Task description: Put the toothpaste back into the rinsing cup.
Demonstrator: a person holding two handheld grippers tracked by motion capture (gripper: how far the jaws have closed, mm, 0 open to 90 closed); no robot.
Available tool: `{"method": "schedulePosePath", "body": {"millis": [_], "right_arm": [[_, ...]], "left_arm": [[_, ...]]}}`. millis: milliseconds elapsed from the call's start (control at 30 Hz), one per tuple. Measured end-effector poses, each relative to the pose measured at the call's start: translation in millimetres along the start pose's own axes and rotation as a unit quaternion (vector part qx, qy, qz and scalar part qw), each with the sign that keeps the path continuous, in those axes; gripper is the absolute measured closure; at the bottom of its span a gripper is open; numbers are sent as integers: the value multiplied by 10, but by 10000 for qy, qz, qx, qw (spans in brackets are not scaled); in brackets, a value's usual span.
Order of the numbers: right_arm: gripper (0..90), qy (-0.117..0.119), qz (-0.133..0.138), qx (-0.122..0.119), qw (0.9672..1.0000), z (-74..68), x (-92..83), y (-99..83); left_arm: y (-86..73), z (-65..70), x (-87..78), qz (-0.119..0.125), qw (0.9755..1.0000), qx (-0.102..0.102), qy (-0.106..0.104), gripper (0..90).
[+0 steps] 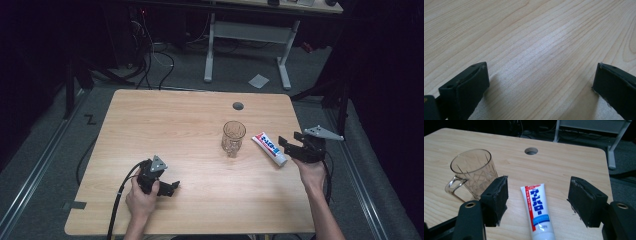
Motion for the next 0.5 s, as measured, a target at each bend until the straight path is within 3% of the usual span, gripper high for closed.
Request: {"method": "schedulePosePath", "body": {"millis": [200, 500], "right_arm": [[337, 46, -128, -11, 9999, 3, 63, 114], [286, -78, -311, -85, 9995, 39, 182, 212]], "left_arm": [[0, -1, 0, 0, 10000, 8, 2, 7], [0, 1, 0, 2, 10000, 3, 3, 7]]}}
Point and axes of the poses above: each handheld gripper's, and its own axes: x roughly forward along the jaws, y roughly out of its top, z roughly to its right, the point moved 2 cm from there along x, roughly forward along the jaws, and after that the axes turned 4 degrees about x, right-handed, at the moved point
